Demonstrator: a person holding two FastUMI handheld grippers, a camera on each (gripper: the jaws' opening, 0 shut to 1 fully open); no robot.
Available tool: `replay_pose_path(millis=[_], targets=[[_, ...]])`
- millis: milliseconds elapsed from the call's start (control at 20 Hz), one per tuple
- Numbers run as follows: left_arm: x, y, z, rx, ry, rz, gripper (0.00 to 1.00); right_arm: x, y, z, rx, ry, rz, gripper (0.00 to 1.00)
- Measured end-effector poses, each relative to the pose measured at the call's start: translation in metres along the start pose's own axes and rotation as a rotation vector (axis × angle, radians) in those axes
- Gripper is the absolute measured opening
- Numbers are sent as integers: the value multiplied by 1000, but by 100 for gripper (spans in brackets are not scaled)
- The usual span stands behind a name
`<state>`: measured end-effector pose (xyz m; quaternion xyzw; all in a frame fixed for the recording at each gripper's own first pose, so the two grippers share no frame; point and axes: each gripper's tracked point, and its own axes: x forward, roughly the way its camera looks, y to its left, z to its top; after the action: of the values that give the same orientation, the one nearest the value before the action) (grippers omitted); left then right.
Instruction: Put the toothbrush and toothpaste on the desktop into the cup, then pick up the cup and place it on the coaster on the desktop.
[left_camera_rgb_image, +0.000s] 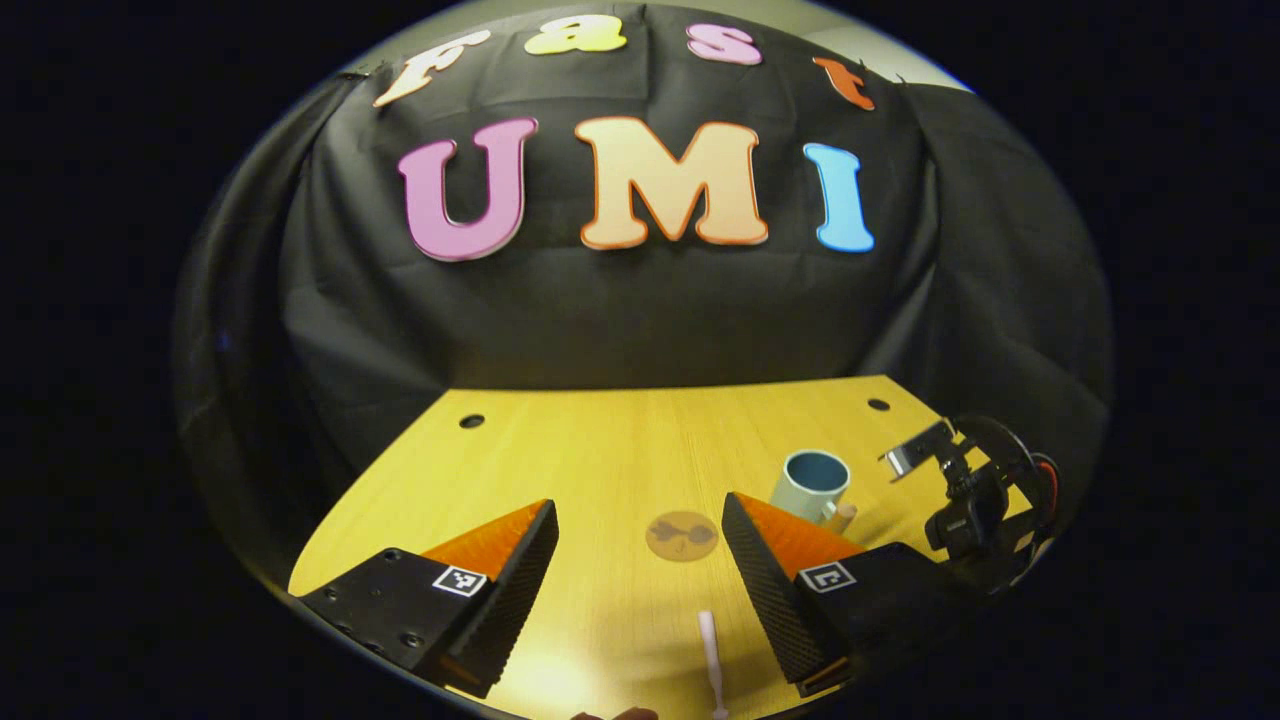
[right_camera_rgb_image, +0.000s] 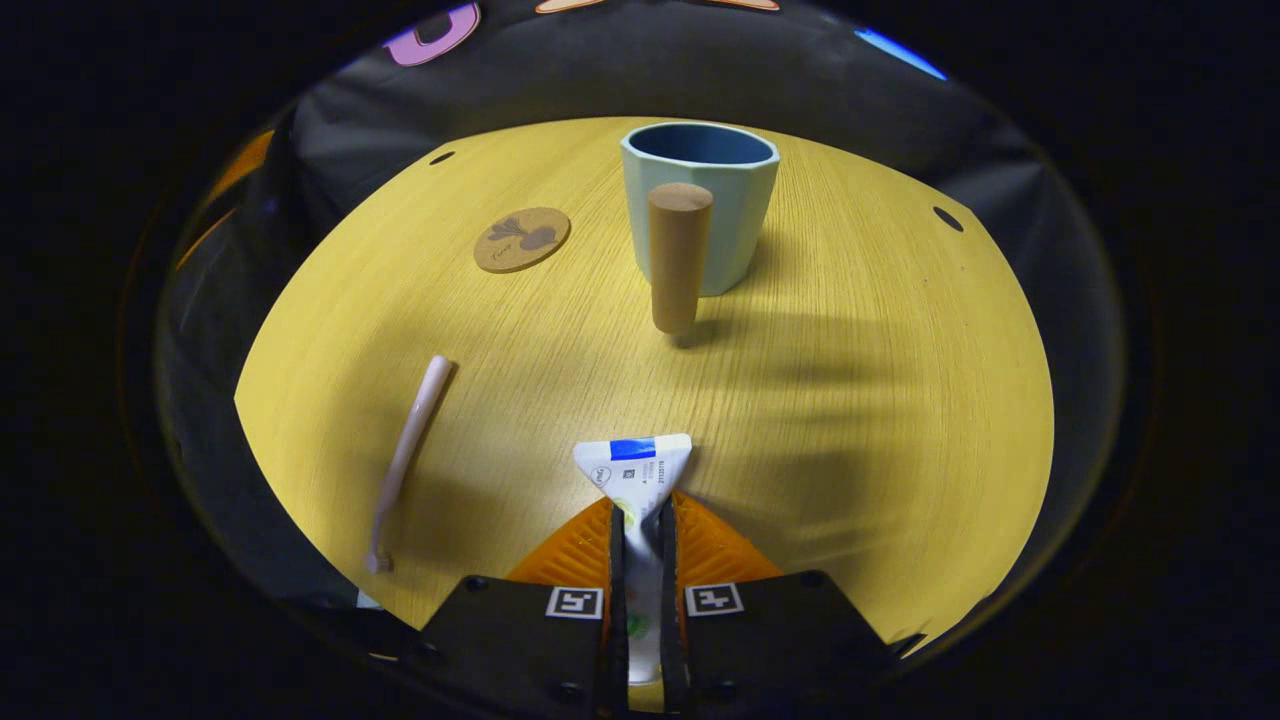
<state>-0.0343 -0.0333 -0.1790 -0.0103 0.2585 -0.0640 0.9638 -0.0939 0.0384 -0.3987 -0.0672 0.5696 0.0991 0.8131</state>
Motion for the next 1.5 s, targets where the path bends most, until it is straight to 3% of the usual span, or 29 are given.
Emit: replay_pose_path(millis=[600, 900, 1300, 1500], targets=[[18, -30, -113, -82, 380, -69, 96, 0, 0, 0, -15, -28, 25, 16], [17, -35, -154, -101, 569, -68, 96, 0, 0, 0, -7, -33, 41, 16], [23, -40, -185, -128, 718, -44, 95, 1, 0, 0, 26, -34, 77, 16], [26, -34, -191, -71, 759, -21, 92, 1, 0, 0, 31, -32, 92, 16]])
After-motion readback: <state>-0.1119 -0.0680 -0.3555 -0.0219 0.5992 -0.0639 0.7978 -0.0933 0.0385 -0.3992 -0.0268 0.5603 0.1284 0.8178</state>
